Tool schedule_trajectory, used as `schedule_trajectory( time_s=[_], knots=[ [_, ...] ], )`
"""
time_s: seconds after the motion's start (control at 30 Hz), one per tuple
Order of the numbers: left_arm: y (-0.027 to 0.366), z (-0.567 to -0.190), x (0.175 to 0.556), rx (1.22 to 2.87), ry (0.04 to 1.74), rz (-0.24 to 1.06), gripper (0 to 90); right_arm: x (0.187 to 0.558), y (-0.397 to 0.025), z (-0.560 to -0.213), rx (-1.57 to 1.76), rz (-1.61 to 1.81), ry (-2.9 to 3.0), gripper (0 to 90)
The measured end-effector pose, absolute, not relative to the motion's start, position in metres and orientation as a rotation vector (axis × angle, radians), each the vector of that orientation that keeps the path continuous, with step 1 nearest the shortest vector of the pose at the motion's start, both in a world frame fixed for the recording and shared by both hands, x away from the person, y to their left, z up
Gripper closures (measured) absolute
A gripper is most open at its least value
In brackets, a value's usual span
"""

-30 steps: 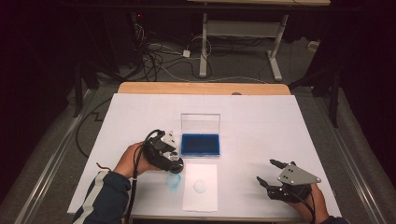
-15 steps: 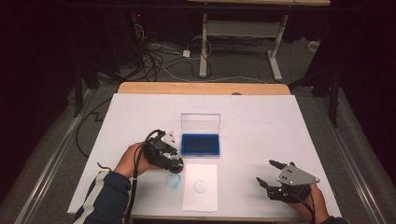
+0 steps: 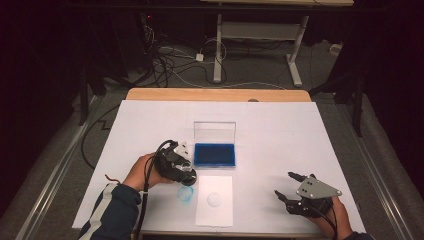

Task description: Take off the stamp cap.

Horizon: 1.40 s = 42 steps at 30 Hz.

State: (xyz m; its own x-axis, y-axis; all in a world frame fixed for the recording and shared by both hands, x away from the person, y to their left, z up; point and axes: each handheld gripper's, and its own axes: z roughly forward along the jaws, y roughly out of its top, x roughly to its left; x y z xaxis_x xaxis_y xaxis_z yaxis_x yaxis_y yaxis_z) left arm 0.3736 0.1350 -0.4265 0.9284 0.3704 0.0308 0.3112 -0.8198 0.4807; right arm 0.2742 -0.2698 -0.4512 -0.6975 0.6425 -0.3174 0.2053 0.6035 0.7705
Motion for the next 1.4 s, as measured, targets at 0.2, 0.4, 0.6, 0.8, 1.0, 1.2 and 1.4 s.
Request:
schedule_trajectory(
  time_s=[0.2,0.4,0.6,0.8,1.0,1.2,1.4],
  knots=[
    [0.134,-0.427,0.373,2.611,0.485,0.181,53.3,0.274,-0.270,-0.452,0.667,0.975,2.250,30.1],
    [0.134,-0.427,0.372,2.608,0.479,0.195,53.8,0.274,-0.270,-0.452,0.661,0.972,2.254,30.3],
    [0.134,-0.425,0.371,2.597,0.477,0.212,53.9,0.274,-0.270,-0.451,0.665,0.972,2.251,30.3],
    [0.137,-0.419,0.367,2.545,0.470,0.245,54.0,0.274,-0.270,-0.451,0.660,0.971,2.247,30.3],
    [0.142,-0.410,0.359,2.468,0.465,0.297,54.0,0.273,-0.270,-0.450,0.661,0.972,2.243,30.2],
    [0.142,-0.402,0.352,2.419,0.444,0.331,54.1,0.273,-0.270,-0.450,0.658,0.972,2.242,30.1],
    [0.139,-0.396,0.345,2.383,0.425,0.347,54.2,0.273,-0.268,-0.449,0.647,0.982,2.240,28.6]
  ],
)
